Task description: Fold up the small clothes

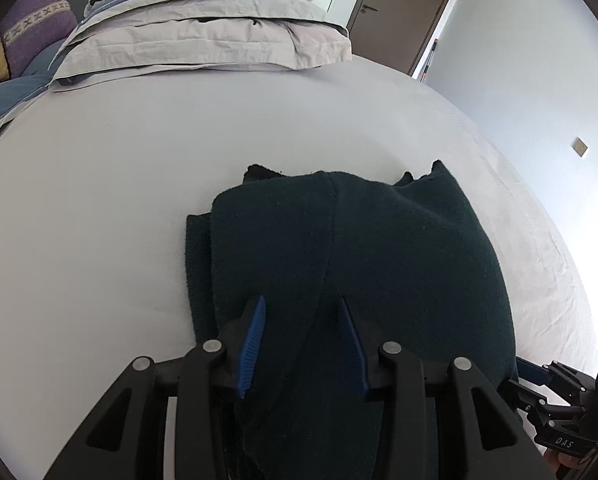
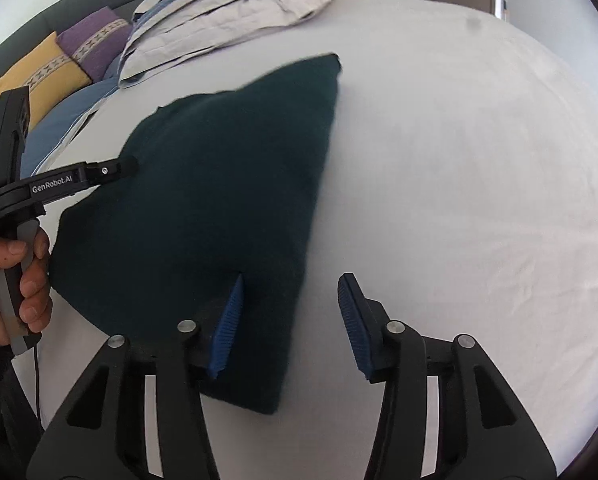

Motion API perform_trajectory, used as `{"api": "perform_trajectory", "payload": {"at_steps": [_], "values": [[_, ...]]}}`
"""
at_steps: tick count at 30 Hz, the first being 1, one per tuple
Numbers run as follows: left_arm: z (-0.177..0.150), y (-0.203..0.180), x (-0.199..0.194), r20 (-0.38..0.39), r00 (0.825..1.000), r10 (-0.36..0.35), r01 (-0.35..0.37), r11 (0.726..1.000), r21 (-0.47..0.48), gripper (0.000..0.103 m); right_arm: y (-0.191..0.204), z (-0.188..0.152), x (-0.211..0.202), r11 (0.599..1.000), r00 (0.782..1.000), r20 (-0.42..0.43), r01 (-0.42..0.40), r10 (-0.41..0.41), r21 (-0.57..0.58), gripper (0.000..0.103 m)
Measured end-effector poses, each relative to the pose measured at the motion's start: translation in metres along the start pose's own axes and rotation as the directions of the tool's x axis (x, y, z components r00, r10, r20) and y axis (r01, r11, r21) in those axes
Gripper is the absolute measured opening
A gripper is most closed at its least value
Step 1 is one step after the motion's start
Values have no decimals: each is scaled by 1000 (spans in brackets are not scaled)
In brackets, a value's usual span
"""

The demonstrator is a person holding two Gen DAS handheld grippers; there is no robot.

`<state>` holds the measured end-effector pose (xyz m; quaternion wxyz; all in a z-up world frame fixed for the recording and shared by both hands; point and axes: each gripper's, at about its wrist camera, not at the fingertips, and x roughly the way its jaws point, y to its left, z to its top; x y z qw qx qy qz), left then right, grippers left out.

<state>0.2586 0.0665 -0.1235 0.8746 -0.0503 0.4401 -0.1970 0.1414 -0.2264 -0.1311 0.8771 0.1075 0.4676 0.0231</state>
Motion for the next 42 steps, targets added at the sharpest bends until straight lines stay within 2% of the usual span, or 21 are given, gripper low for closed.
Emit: {"api": "perform_trajectory", "payload": {"at_steps": [3,5,8,11,14,17,18,19,20,21,22,23,25,27,28,30,32,34,38,40,42], "values": [[-1,-5,-4,-3,1000,15,-15,1000,10,45,4,0,-5,1000,1000,11,7,-7,15,48],[0,-4,-15,12,1000,-20,20,1000,-17,45,8,7,-19,999,999,44,9,-10,38,48],[3,0,-31,72,996,-45,48,998,-37,45,18,33,-46,992,981,165,-110,100,53,49],[9,11,-32,90,995,-50,58,995,-81,45,35,70,-44,956,939,205,-291,276,48,48],[12,16,-19,58,997,-54,59,994,-95,45,47,105,-8,874,872,177,-477,457,94,48],[8,19,0,16,998,-58,60,993,-100,45,41,117,52,808,846,95,-530,525,256,48],[8,23,3,24,998,-64,66,992,-111,45,34,114,68,806,855,67,-510,515,301,44],[8,27,5,28,997,-72,75,989,-125,45,21,113,86,808,870,57,-478,490,344,20],[8,32,6,32,995,-92,96,985,-141,45,12,108,95,801,873,67,-472,484,369,0],[8,35,6,38,993,-108,113,983,-148,45,0,102,103,747,839,105,-527,535,405,0],[8,37,7,39,993,-114,119,982,-147,44,-6,96,110,708,814,136,-562,564,427,0],[7,39,7,41,993,-114,119,983,-142,43,-11,91,113,691,805,158,-577,572,435,0],[7,45,4,46,991,-128,133,979,-157,37,-12,89,112,704,806,169,-581,567,408,0],[7,56,-3,65,988,-139,150,966,-209,36,-15,84,97,735,829,167,-552,533,394,0],[6,61,-8,70,991,-112,125,966,-227,37,-17,81,81,764,851,167,-522,499,380,0],[4,71,-17,85,991,-99,118,959,-257,37,-18,84,62,800,874,176,-486,453,353,5],[4,69,-27,103,989,-108,131,958,-257,37,-20,84,43,817,878,174,-479,447,321,16],[7,56,-37,123,984,-131,156,962,-223,40,-24,85,23,795,848,168,-530,502,296,25],[12,17,-37,120,977,-174,189,973,-129,49,-6,69,11,786,820,102,-570,564,240,51],[14,2,-26,91,981,-173,181,979,-89,49,2,60,14,786,812,74,-580,579,214,51],[10,-4,-5,28,990,-138,139,988,-69,49,3,53,20,782,809,66,-583,584,221,51]]}}
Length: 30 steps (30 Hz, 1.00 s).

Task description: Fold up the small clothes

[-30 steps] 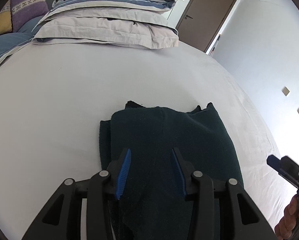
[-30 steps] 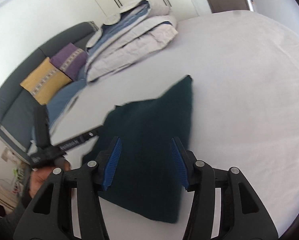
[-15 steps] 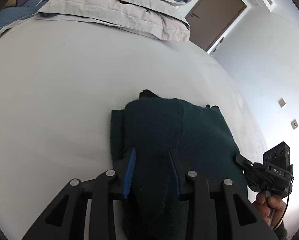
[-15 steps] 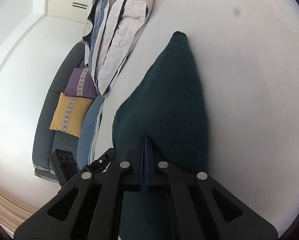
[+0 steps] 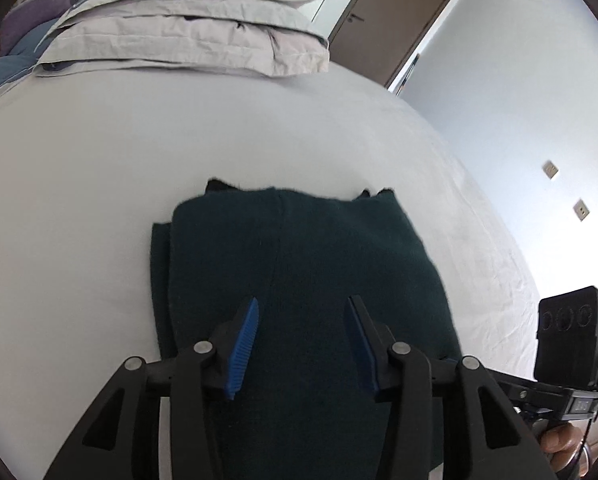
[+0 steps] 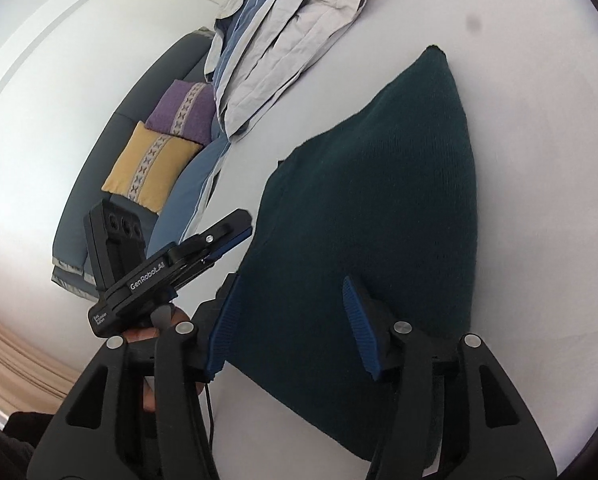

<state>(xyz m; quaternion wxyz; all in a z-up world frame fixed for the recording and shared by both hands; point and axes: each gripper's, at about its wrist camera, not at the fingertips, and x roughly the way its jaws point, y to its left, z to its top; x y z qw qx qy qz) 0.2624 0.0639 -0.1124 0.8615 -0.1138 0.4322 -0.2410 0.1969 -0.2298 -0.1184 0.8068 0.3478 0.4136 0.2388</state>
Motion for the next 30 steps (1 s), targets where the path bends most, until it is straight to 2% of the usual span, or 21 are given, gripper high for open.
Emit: {"api": "perform_trajectory", "payload": {"at_steps": [1,3,6,9,11,12,14,16,18,20,22,23,25,27,29,30], "values": [[-3,2,8,-21,1000,12,-12,1000,-3,48,-6,-3,-2,1000,1000,0,-25,25,18,51],[-8,9,12,-8,1000,-5,5,1000,2,48,-12,-3,-7,997,998,-1,-61,62,40,50],[-7,14,7,-11,1000,-24,24,1000,3,48,-11,-10,-25,999,999,14,-43,43,23,51],[-3,23,-12,14,998,-55,56,998,-31,51,-14,2,-48,1000,995,95,11,-13,23,62],[1,38,-24,54,997,-51,55,996,-74,63,-25,12,-57,997,991,110,65,-70,50,75],[1,48,-29,63,997,-53,59,993,-105,70,-31,16,-58,995,991,103,75,-81,65,75],[2,71,-28,45,997,-62,69,980,-184,71,-45,26,-54,991,995,54,81,-87,104,75],[0,89,-20,-10,998,-70,65,968,-243,71,-57,32,-46,985,994,13,106,-109,137,75],[-4,100,-9,-63,991,-116,93,953,-290,72,-66,34,-37,982,995,-12,99,-99,160,75],[-6,107,-4,-69,987,-148,118,938,-325,74,-77,33,-26,978,997,-42,75,-68,196,75],[-3,110,-1,-76,981,-177,140,926,-350,80,-80,35,-15,977,997,-46,71,-63,201,75],[-1,110,1,-85,980,-177,132,915,-382,81,-80,36,-12,978,997,-45,65,-57,200,75],[4,108,8,-117,975,-188,128,910,-394,81,-79,35,-6,977,999,-48,36,-27,210,74],[8,105,15,-140,971,-195,124,908,-401,80,-78,35,-1,977,997,-60,53,-42,205,74],[11,105,19,-144,969,-199,121,896,-426,72,-76,35,4,978,996,-70,71,-59,197,72],[12,107,22,-149,968,-202,117,888,-445,56,-75,35,6,977,995,-75,84,-71,194,70]]}}
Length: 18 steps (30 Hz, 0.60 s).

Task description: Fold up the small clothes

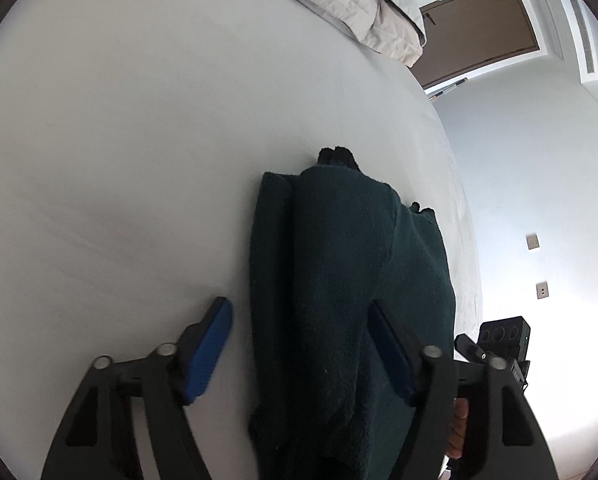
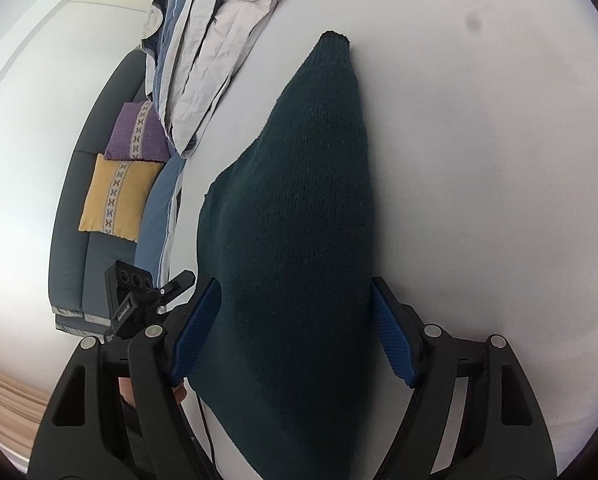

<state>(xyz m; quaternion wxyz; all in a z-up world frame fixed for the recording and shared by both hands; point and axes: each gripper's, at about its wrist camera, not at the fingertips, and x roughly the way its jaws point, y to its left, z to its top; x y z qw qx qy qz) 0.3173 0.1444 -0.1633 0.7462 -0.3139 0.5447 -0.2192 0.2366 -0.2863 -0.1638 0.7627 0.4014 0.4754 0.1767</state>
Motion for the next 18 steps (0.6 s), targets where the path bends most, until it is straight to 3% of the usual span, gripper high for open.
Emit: {"api": "perform_trajectory", "payload": {"at_steps": [1,5,10,15,18], "values": [[0,3,2,-11,1000,-1,1,1000,-21,44,1,0,2,1000,1000,-3,14,-14,0,67],[0,-7,9,-24,999,37,-37,999,-9,43,9,1,10,998,998,-6,57,-57,-14,63],[-3,-17,9,-8,996,86,-86,996,16,28,22,-3,11,989,991,22,130,-128,-75,47],[-10,-41,1,37,984,174,-176,981,78,23,47,-8,4,974,981,74,186,-177,-129,41],[-16,-55,-13,57,987,151,-156,984,84,23,66,-16,-8,970,979,105,189,-174,-150,40]]}}
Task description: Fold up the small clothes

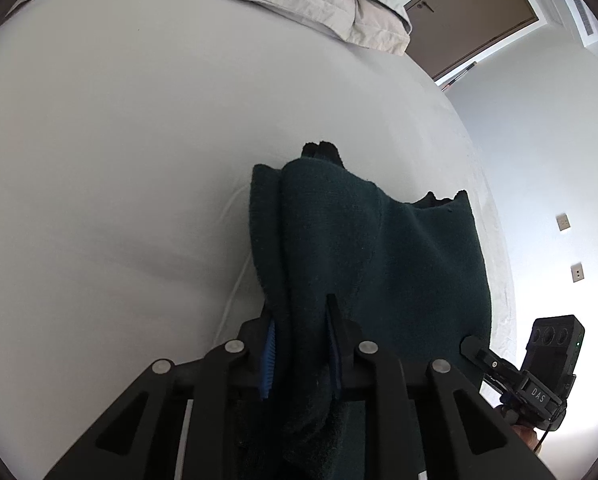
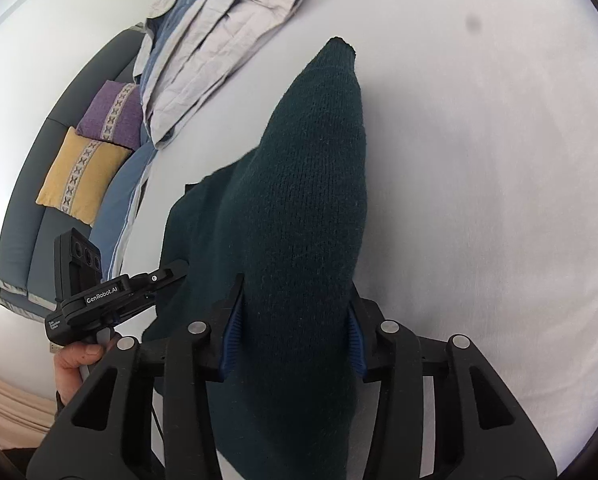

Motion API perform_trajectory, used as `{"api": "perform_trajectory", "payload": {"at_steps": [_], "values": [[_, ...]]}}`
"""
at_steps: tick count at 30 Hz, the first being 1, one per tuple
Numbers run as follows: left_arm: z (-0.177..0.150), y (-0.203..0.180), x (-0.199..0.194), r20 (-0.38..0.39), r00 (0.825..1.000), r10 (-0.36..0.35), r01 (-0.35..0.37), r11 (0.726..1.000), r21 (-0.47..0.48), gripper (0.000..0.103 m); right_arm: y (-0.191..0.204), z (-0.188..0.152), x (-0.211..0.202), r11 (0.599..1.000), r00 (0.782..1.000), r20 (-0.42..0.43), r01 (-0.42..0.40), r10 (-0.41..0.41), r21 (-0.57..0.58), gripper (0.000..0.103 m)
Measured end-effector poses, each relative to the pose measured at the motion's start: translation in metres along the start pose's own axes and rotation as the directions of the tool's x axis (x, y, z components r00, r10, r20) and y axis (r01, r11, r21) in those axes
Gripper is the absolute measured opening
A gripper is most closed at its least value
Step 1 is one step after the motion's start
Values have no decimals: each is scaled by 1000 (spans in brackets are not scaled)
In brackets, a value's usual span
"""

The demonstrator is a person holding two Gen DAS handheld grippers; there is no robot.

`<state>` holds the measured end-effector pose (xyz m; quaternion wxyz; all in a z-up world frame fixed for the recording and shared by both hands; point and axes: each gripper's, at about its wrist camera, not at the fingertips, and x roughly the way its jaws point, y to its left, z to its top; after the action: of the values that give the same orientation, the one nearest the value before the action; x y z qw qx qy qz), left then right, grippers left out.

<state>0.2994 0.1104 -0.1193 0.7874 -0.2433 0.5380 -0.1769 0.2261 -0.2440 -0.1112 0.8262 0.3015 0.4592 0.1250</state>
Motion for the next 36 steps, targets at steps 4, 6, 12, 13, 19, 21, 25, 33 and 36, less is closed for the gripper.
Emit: {"api": "perform_trajectory", "payload": {"at_steps": [4,6,12,13,19,21,25,33,36], "values": [[-21,-29,-27,13,1000,-28,27,998,57,23,25,-14,-36,999,999,31,-8,10,-37,39],[-37,-44,-39,8,999,-35,34,996,83,23,35,-25,-58,999,999,50,-13,15,-52,39],[-91,-71,-65,-5,999,-48,49,989,143,23,42,-83,-122,998,996,76,-32,36,-50,39],[-100,-75,-67,-8,999,-49,50,987,153,23,40,-95,-130,999,996,83,-34,37,-43,39],[-158,-93,-69,-41,998,-50,58,978,200,23,13,-157,-163,998,995,87,-51,49,21,39],[-171,-93,-64,-47,998,-36,45,977,209,23,2,-172,-168,998,995,88,-50,47,31,39],[-183,-89,-42,-72,997,-13,28,976,214,23,-27,-195,-166,995,996,74,-51,45,83,40],[-190,-65,-21,-63,998,20,-8,981,195,32,-87,-214,-136,970,986,103,-148,130,191,43],[-196,-62,-24,-42,999,16,-8,983,186,34,-86,-214,-136,974,986,106,-144,126,177,45]]}}
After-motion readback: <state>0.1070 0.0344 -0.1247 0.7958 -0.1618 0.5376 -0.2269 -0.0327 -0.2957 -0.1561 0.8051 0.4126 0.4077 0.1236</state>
